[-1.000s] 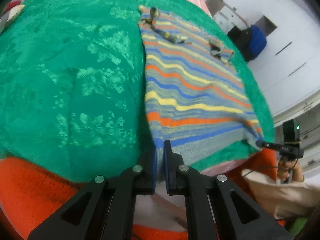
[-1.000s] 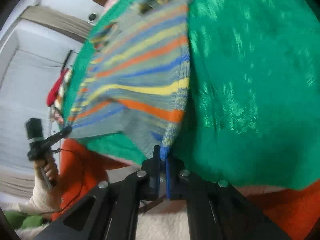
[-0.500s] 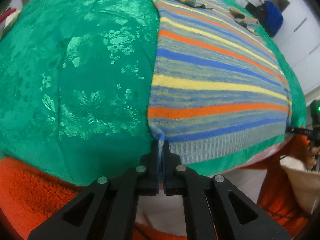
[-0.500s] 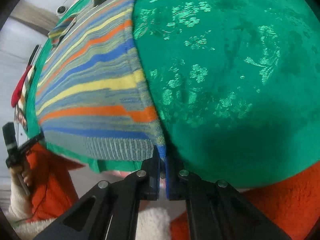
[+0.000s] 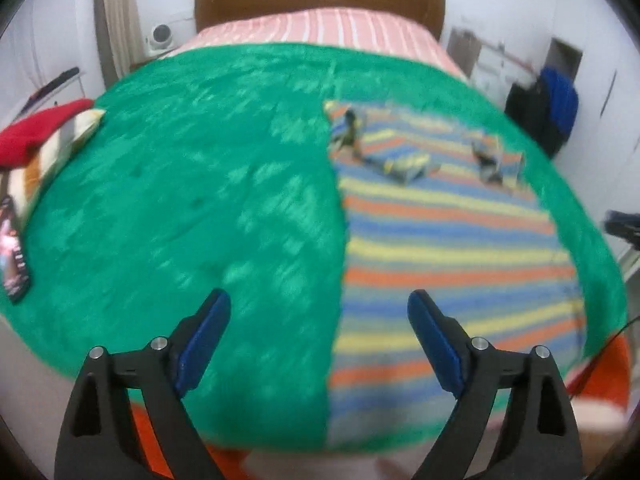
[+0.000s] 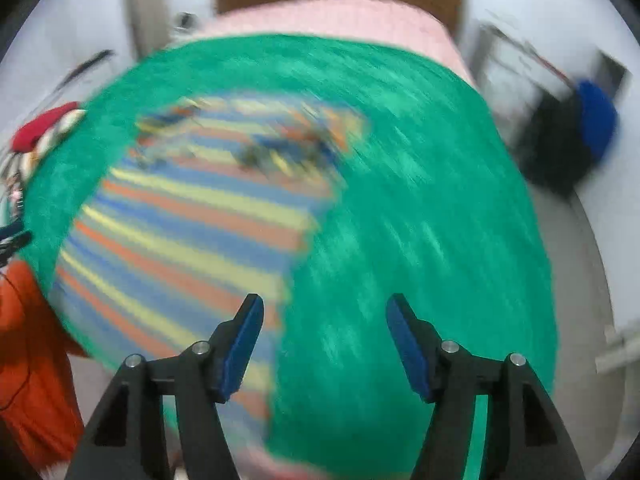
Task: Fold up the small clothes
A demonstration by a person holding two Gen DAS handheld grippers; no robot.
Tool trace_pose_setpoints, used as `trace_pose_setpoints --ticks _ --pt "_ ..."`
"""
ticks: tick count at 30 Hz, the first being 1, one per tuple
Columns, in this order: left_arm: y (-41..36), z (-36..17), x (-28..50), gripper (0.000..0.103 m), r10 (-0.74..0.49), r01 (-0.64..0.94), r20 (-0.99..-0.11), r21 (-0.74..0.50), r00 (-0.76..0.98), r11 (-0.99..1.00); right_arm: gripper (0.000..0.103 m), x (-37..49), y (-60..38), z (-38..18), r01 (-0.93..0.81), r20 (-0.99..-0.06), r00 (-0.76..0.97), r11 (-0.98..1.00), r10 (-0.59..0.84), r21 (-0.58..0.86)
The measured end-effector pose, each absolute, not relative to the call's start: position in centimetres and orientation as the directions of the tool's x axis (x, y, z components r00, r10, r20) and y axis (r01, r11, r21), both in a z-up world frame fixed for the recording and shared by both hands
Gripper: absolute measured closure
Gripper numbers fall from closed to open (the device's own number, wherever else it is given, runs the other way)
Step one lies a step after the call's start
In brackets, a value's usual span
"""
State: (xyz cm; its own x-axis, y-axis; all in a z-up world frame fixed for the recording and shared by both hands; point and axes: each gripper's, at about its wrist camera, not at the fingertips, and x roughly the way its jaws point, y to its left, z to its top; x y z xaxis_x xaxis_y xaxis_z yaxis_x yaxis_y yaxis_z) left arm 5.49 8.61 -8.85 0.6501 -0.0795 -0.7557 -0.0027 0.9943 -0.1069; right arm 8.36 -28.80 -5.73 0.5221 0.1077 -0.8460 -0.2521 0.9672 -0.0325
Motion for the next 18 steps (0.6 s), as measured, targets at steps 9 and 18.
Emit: trace_pose_setpoints --ticks 9,18 --pt "10.0 -15.6 6.2 0.012 -0.029 -0.139 -0.804 -0.137 0.593 0.981 0.04 24.2 -18.4 -14.2 -0.345 -0.845 0.482 0.937 0.233 0.061" --pt "11.9 -15.5 6.5 0.012 0.0 -0.182 -0.797 -0.138 0.604 0.974 0.092 25.6 -30.9 -10.9 -0.013 -0.821 0.556 0.989 0.13 0.148"
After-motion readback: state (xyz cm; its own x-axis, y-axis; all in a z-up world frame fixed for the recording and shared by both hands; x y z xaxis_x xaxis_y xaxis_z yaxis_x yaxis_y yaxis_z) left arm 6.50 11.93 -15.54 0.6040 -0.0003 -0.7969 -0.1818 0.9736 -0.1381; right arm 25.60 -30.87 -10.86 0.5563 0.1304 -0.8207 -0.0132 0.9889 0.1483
